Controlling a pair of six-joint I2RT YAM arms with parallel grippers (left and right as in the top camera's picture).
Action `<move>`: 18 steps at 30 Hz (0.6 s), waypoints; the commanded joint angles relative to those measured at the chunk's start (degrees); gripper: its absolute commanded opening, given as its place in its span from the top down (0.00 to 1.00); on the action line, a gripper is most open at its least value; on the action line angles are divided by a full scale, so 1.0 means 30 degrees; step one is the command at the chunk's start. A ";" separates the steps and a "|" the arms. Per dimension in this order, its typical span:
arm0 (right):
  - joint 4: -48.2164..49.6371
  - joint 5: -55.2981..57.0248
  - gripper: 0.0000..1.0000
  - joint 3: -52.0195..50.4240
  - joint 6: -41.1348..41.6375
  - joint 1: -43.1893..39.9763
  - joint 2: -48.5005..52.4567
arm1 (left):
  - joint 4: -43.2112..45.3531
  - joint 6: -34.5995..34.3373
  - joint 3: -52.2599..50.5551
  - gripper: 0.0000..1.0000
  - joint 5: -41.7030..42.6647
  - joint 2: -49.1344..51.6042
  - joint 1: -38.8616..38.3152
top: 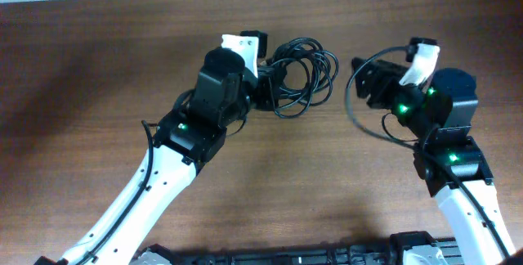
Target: Untangle cables
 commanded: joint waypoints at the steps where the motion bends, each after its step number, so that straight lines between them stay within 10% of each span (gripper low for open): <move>1: 0.0656 -0.3723 0.32 0.0189 -0.4415 -0.0044 -0.0175 | 0.0204 0.2718 0.0138 1.00 -0.0197 -0.0335 0.0015; 18: 0.0787 -0.2943 0.33 0.0189 -0.5566 -0.0044 0.0466 | 0.1683 0.2790 0.0138 1.00 0.3461 -0.0335 -0.0007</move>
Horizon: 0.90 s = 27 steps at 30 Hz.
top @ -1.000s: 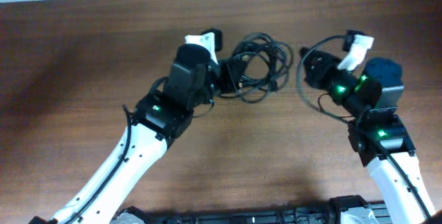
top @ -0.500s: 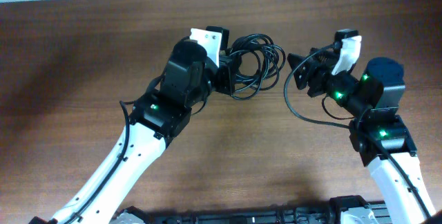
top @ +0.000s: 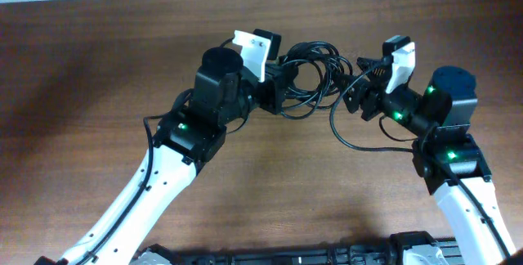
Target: Untangle cables
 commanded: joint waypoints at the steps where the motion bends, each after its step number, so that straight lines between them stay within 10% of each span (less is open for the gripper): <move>1: 0.0087 0.1479 0.34 0.0182 -0.0044 -0.0051 0.0138 | 0.0248 0.0306 0.0138 1.00 0.0845 -0.0335 -0.0007; 27: -0.0189 0.1107 0.39 0.0182 0.0080 -0.0029 0.0503 | 0.1654 0.1297 0.0138 1.00 0.4634 -0.0335 -0.0044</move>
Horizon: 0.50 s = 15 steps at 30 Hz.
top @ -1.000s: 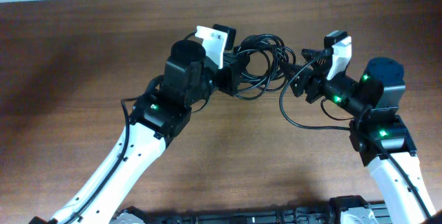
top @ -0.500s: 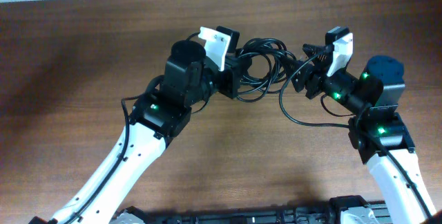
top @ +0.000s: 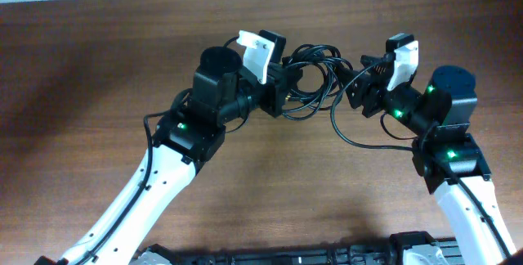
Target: Untangle cables
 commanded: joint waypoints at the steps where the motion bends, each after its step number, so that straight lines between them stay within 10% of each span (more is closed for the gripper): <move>1: -0.0321 0.0095 0.39 0.0182 0.0066 -0.0029 0.0364 | 0.1217 0.0284 0.0175 1.00 0.3330 -0.0335 -0.0160; 15: -0.2747 0.8342 0.39 0.0182 0.5253 -0.0051 0.0386 | 0.1188 0.0291 0.0175 1.00 0.4459 -0.0372 -0.0678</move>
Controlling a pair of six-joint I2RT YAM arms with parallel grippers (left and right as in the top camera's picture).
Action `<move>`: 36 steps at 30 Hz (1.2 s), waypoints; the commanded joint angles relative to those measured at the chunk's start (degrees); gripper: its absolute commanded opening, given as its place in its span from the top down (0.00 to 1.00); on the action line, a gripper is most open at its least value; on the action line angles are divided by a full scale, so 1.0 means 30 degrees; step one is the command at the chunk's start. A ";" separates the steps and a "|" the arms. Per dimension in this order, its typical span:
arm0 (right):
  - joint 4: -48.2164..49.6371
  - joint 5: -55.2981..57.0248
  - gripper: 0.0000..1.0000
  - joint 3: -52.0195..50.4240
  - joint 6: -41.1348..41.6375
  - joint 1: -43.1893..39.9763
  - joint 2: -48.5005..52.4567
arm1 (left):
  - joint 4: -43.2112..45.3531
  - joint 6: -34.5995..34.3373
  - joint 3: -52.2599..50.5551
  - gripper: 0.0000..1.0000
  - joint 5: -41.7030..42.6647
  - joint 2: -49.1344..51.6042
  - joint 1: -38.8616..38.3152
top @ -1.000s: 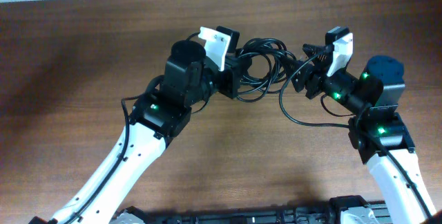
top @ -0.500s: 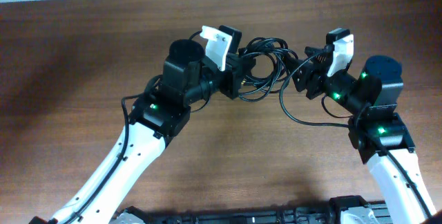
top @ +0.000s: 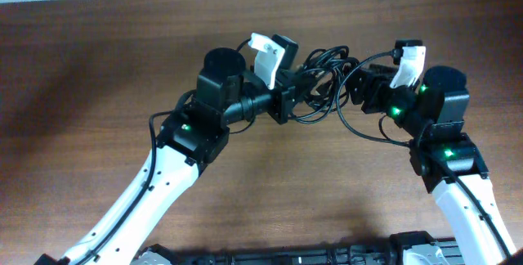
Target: Untangle cables
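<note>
A bundle of tangled black cables hangs between the two grippers over the wooden table. My left gripper grips the bundle's left side, its fingers shut on the cable. My right gripper is at the bundle's right side, shut on a cable; a black loop curves down and under it. Exact finger contact is hard to see from above.
The brown wooden table lies all around. A pale wall edge runs along the back. Dark equipment sits at the front edge between the arm bases.
The left gripper has moved right and slightly up with the bundle. The right gripper has shifted a little right, and the bundle now looks tighter and more bunched between them.
At first the left gripper held the coil's left side and the right gripper stood apart at the right with one loop. Then the right gripper was close against the coil. Both stayed there, and now the left has pushed the bundle rightward.
</note>
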 commanded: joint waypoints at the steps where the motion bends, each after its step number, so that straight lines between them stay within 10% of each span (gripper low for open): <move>1: -0.1042 0.5078 0.39 0.0153 0.1537 -0.0321 0.0219 | 0.0517 0.0240 0.0204 1.00 0.1916 -0.0481 -0.0189; 13: -0.3993 0.4845 0.34 0.0153 0.4204 -0.1683 0.0219 | 0.0138 0.0678 0.0204 1.00 0.1909 -0.1661 0.2535; 27: 0.5909 -1.1395 0.33 0.0160 0.0408 -0.1683 0.0146 | -0.0182 0.6513 0.0204 1.00 0.1923 -0.1661 0.2535; 36: 0.7708 -1.2451 0.33 0.0160 0.0408 -0.1683 0.0146 | 0.0153 0.6528 0.0204 1.00 0.4590 -0.1661 0.2528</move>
